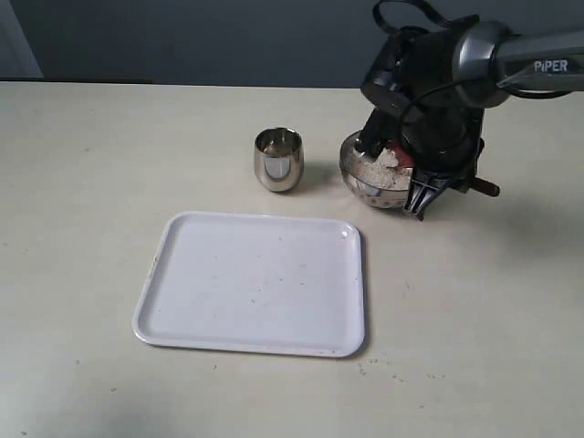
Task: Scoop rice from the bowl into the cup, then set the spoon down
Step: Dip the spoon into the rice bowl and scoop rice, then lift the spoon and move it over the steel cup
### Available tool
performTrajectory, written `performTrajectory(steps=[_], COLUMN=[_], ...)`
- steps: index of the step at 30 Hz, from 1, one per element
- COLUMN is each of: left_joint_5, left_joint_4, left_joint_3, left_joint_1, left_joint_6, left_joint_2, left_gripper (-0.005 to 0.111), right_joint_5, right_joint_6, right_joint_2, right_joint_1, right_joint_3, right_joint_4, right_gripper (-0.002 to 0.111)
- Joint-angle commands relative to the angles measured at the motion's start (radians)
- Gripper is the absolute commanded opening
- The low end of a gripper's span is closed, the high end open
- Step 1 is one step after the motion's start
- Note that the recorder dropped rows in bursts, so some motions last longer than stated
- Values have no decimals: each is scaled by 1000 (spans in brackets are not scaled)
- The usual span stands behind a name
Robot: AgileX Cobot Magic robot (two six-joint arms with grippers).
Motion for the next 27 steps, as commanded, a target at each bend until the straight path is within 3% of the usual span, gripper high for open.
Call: performTrajectory(steps=[1, 13, 27], left_joint_5=[-13, -13, -13], left_joint_4=[-1, -1, -1], left_joint_3=[-3, -3, -3], left_joint_1=[-2, -2, -2], left_joint_6=[-2, -2, -2], left_joint_2=[-4, -4, -4], left_gripper=[0, 0, 0], right_joint_5=[-24, -51, -95], right_joint_6=[-9, -29, -24], right_joint_2=[-16, -16, -61], right_joint_1=[-5, -7, -80], right_joint_3=[-5, -5, -5], right_joint_4=[35, 106, 241], right_gripper=[-1, -1, -1])
